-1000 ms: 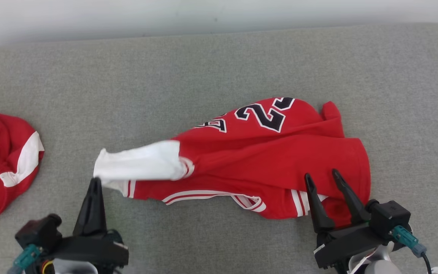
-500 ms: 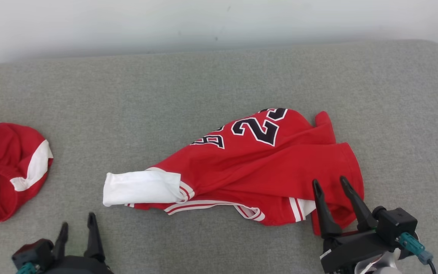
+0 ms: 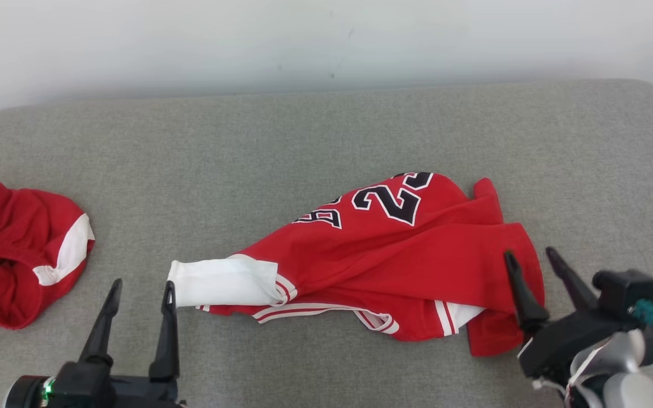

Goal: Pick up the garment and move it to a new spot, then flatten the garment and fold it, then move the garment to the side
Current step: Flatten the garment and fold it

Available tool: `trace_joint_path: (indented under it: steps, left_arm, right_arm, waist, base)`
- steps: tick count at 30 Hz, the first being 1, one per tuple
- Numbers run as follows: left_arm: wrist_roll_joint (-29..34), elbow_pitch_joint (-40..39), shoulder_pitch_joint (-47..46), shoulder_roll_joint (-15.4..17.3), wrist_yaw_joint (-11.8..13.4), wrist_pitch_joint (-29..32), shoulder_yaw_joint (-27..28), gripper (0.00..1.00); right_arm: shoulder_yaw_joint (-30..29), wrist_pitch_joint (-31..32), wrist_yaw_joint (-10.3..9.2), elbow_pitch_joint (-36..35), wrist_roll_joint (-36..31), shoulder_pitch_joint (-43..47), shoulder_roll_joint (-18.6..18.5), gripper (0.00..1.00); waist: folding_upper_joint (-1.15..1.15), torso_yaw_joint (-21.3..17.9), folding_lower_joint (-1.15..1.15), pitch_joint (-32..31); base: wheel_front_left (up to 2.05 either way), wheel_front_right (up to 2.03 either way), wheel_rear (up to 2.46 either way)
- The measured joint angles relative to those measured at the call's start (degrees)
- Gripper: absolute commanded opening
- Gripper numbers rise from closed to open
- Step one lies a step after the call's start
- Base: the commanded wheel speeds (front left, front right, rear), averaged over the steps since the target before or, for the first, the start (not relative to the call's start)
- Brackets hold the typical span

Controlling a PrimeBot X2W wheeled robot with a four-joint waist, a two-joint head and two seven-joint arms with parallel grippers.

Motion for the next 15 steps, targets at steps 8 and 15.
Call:
trace_joint_path:
  steps: [8,15]
  left_arm:
    - [4.98,-1.83,4.14,-6.12,-3.96,-0.01,4.13,1.00]
    - [6.80,0.29,4.30,-9.47,-8.27,-0.01,6.99,1.00]
  right_arm:
    - [-7.90,17.58,0.00,-3.57,-0.70,-1.15,1.77,1.00]
    - [-14.97,30.10,0.00,-1.30,-2.98,-7.63,3.02,1.00]
  waist:
    - [0.00,0.93,0.00,-1.02]
    - [0.00,1.94,0.00,-0.09]
  base:
    - [0.00,0.00,0.00]
    - [0.00,0.00,0.00]
